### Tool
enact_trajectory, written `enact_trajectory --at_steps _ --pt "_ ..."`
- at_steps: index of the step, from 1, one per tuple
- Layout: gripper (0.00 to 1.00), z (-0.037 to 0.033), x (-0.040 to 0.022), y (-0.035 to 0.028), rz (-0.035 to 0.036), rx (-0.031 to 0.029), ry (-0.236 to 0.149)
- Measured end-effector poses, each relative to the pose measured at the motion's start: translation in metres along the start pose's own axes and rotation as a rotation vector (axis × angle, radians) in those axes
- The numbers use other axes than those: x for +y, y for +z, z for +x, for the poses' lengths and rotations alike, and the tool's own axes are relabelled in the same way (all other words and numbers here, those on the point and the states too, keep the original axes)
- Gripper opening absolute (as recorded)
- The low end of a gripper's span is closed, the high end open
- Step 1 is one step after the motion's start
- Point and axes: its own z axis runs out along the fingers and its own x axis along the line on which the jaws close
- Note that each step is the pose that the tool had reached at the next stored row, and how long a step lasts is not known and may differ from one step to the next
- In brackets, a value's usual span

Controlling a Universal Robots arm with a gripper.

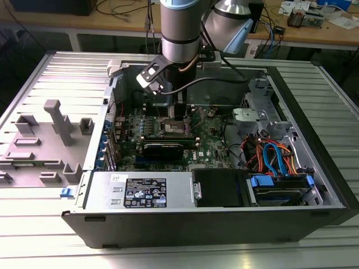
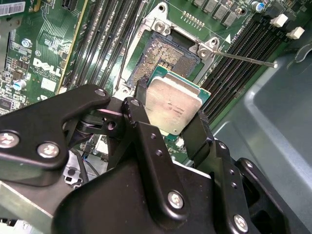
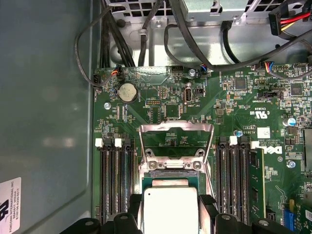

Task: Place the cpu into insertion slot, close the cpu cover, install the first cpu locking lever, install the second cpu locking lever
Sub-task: 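Place the cpu into insertion slot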

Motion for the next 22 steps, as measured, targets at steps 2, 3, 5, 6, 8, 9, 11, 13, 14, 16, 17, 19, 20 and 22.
enact_trajectory --at_steps 2,3,5,6,8,9,11,13,14,16,17,19,20,22 --pt "0.55 0.0000 -0.0002 0.0011 -0.0001 0.0002 0.000" --pt "0.55 -0.0001 -0.0005 0.0018 0.0000 0.0000 0.000" --pt "0.55 -0.0001 -0.0010 0.0038 0.0000 0.0001 0.000" --pt "0.55 -0.0002 -0.0014 0.0065 0.0000 0.0002 -0.002" --pt "0.55 -0.0005 -0.0026 0.0115 0.0005 0.0004 -0.008" --pt "0.55 -0.0006 -0.0031 0.0127 0.0012 0.0005 -0.010" --pt "0.55 -0.0011 -0.0062 0.0165 0.0016 0.0007 -0.015" --pt "0.55 -0.0026 -0.0078 0.0192 0.0016 0.0007 -0.015" --pt "0.55 -0.0033 -0.0082 0.0204 0.0016 0.0008 -0.015" --pt "0.55 -0.0057 -0.0086 0.0250 0.0016 0.0007 -0.015" --pt "0.55 -0.0065 -0.0087 0.0271 0.0016 0.0007 -0.014" --pt "0.55 -0.0091 -0.0088 0.0302 0.0016 0.0007 -0.014" --pt "0.55 -0.0097 -0.0090 0.0312 0.0014 0.0007 -0.012" --pt "0.55 -0.0102 -0.0091 0.0333 0.0006 -0.0003 0.009"
